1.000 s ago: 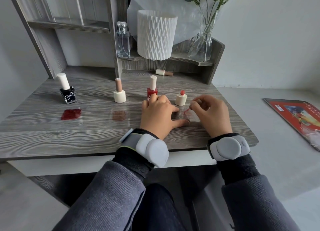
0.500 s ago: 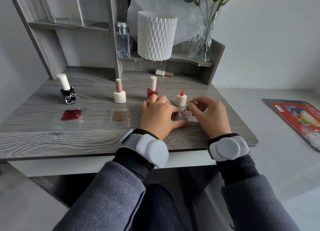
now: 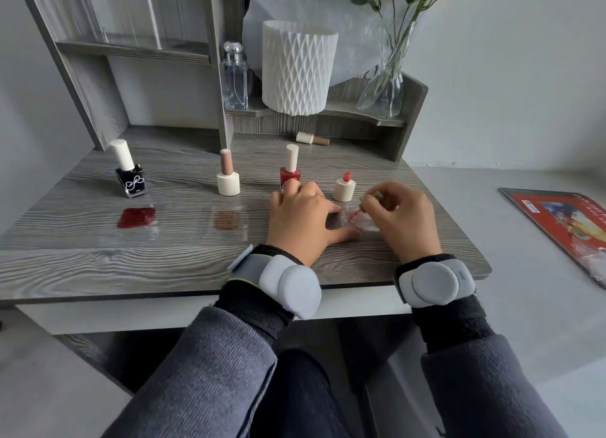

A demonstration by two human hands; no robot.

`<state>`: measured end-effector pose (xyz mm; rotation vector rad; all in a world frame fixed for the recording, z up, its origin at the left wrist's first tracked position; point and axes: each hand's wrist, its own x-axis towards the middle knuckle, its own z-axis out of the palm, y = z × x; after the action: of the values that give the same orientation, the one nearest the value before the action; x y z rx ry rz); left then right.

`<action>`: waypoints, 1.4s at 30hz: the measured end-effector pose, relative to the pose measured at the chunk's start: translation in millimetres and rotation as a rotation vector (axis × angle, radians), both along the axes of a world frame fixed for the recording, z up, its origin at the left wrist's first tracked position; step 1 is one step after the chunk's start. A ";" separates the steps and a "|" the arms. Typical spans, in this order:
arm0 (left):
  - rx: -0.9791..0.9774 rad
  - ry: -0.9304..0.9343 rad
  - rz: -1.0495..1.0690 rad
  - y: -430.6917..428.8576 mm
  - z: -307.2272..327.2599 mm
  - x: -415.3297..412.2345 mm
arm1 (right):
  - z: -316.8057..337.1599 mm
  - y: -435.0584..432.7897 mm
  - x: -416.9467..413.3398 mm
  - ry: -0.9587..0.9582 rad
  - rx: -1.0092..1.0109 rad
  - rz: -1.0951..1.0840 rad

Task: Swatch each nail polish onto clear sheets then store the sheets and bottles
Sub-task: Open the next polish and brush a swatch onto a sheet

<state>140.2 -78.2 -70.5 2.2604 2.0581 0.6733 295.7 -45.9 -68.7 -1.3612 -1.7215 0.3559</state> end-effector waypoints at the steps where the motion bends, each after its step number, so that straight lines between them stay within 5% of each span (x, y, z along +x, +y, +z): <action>1: 0.003 -0.001 0.001 0.0 0.1 -0.2 | -0.7 0.4 -0.5 -0.030 -0.017 0.013; 11: -0.003 0.000 0.002 1.2 -0.3 -0.7 | 6.6 -5.5 2.2 0.216 0.060 -0.035; 17: 0.000 0.001 0.002 0.8 -0.6 -0.2 | 0.1 -1.5 -0.5 -0.048 -0.047 0.037; 25: 0.004 0.004 0.001 2.0 -1.7 -1.3 | 7.7 -6.7 1.0 0.210 0.059 -0.029; 32: 0.022 -0.012 -0.003 1.9 -2.6 -0.8 | -0.2 -1.1 -0.1 -0.060 -0.029 0.035; 38: 0.010 -0.022 -0.010 1.3 -1.8 -0.9 | 3.4 -1.4 3.2 0.099 0.081 -0.039; 42: 0.019 -0.022 -0.006 1.0 -2.5 -1.3 | 1.5 0.1 1.6 0.030 0.040 0.074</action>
<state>138.9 -77.1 -73.0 2.2577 2.0436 0.7173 297.3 -45.8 -67.2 -1.2599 -1.7477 0.3793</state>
